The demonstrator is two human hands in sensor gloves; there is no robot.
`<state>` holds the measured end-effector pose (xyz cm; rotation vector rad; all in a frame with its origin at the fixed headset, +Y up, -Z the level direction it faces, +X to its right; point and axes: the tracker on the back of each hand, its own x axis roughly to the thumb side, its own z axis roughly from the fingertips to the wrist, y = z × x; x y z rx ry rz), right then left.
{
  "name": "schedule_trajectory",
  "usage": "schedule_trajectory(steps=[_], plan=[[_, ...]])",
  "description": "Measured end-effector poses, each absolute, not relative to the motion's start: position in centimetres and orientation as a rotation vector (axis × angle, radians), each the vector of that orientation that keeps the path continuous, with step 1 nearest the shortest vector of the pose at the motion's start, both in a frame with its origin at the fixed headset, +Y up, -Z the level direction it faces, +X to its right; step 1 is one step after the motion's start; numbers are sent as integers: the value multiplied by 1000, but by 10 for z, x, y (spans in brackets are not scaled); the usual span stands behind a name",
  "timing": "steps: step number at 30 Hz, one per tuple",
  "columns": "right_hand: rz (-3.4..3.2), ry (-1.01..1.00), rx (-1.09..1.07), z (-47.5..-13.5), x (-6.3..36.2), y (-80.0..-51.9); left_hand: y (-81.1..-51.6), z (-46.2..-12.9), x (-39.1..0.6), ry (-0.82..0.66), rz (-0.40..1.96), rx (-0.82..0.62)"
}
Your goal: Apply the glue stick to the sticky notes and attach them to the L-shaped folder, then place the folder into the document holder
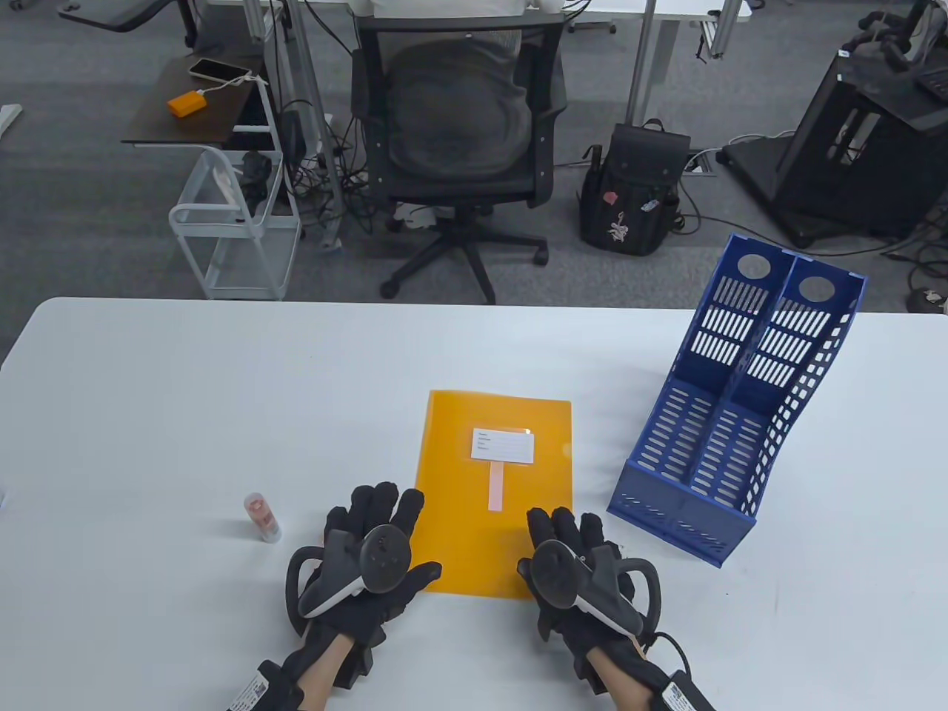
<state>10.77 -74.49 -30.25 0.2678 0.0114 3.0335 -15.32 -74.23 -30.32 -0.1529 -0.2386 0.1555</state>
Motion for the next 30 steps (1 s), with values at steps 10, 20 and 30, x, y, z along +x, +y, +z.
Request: schedule_trajectory(steps=[10, 20, 30], plan=[[3150, 276, 146, -341, 75, -750, -743, -303, -153, -240, 148, -155], [3173, 378, 187, -343, 60, -768, -741, -300, -154, -241, 156, -141], [3150, 367, 444, -304, 65, -760, -740, -300, -157, -231, 168, -129]])
